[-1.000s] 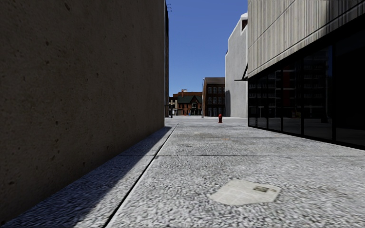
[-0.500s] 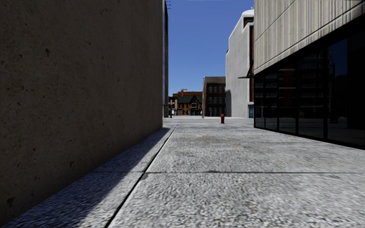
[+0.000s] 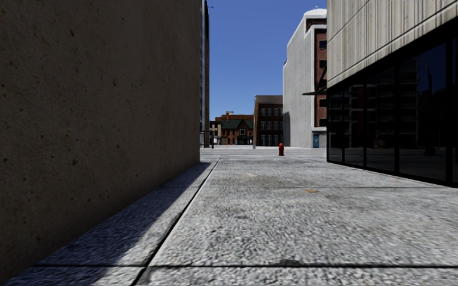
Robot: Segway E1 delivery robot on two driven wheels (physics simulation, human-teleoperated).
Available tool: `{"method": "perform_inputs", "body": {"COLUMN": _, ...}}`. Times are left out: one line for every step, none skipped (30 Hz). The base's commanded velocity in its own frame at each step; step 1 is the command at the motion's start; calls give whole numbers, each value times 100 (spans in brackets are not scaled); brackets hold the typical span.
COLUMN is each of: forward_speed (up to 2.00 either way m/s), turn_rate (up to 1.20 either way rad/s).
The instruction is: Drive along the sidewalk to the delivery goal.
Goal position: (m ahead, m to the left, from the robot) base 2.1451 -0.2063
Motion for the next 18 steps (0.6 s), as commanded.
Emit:
{"method": "perform_inputs", "body": {"forward_speed": 200, "turn_rate": 0}}
{"method": "perform_inputs", "body": {"forward_speed": 200, "turn_rate": 0}}
{"method": "perform_inputs", "body": {"forward_speed": 200, "turn_rate": -4}}
{"method": "perform_inputs", "body": {"forward_speed": 200, "turn_rate": -27}}
{"method": "perform_inputs", "body": {"forward_speed": 200, "turn_rate": -27}}
{"method": "perform_inputs", "body": {"forward_speed": 200, "turn_rate": -41}}
{"method": "perform_inputs", "body": {"forward_speed": 200, "turn_rate": -44}}
{"method": "perform_inputs", "body": {"forward_speed": 200, "turn_rate": -44}}
{"method": "perform_inputs", "body": {"forward_speed": 200, "turn_rate": 0}}
{"method": "perform_inputs", "body": {"forward_speed": 200, "turn_rate": 0}}
{"method": "perform_inputs", "body": {"forward_speed": 200, "turn_rate": 0}}
{"method": "perform_inputs", "body": {"forward_speed": 200, "turn_rate": 0}}
{"method": "perform_inputs", "body": {"forward_speed": 200, "turn_rate": 0}}
{"method": "perform_inputs", "body": {"forward_speed": 200, "turn_rate": 0}}
{"method": "perform_inputs", "body": {"forward_speed": 200, "turn_rate": 0}}
{"method": "perform_inputs", "body": {"forward_speed": 200, "turn_rate": 0}}
{"method": "perform_inputs", "body": {"forward_speed": 200, "turn_rate": 0}}
{"method": "perform_inputs", "body": {"forward_speed": 200, "turn_rate": 0}}
